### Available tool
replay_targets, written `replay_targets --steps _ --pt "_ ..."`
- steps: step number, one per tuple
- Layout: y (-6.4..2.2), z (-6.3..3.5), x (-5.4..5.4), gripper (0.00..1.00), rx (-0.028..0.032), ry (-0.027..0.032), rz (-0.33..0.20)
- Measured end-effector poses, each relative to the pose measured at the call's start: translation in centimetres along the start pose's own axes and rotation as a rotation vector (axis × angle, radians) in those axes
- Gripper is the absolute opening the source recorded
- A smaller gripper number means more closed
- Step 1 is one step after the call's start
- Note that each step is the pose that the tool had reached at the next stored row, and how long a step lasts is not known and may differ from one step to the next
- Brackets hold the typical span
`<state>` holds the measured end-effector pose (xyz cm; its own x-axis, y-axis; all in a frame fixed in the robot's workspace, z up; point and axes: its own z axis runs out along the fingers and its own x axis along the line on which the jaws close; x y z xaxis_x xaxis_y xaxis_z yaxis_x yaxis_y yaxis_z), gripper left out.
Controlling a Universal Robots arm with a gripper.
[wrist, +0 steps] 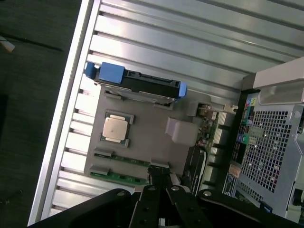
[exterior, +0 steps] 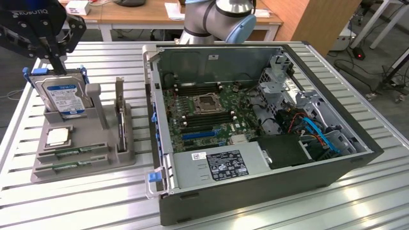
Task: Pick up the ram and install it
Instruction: 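Pick up the ram and move it above insertion slot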
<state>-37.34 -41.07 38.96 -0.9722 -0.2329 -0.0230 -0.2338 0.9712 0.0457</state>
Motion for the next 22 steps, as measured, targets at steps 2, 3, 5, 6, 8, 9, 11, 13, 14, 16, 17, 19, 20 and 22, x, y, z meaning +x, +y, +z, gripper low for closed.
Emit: replay_targets --steps 2,3,5,6,8,9,11,13,14,16,17,19,20,22 --pt "0.00 0.00 0.00 0.09 -0.0005 0.0010 -0.022" --pt "0.00 0.00 0.00 0.09 -0.0007 0.0014 -0.030" --pt "0.00 0.00 0.00 0.09 -0.0010 0.0021 -0.045" --pt "0.00 0.00 0.00 0.09 -0.0012 0.0024 -0.052" --pt "0.00 0.00 0.00 0.09 -0.0015 0.0030 -0.064" --pt "0.00 0.00 0.00 0.09 -0.0016 0.0033 -0.070" --pt "0.00 0.00 0.00 0.09 -0.0018 0.0037 -0.081" --pt "0.00 0.00 0.00 0.09 -0.0021 0.0042 -0.092" --pt "0.00 0.00 0.00 0.09 -0.0022 0.0044 -0.096" --pt "0.00 0.00 0.00 0.09 -0.0024 0.0048 -0.105" --pt "0.00 0.00 0.00 0.09 -0.0025 0.0050 -0.109" --pt "0.00 0.00 0.00 0.09 -0.0028 0.0056 -0.121" --pt "0.00 0.00 0.00 0.09 -0.0029 0.0060 -0.129" --pt "0.00 0.00 0.00 0.09 -0.0034 0.0069 -0.148"
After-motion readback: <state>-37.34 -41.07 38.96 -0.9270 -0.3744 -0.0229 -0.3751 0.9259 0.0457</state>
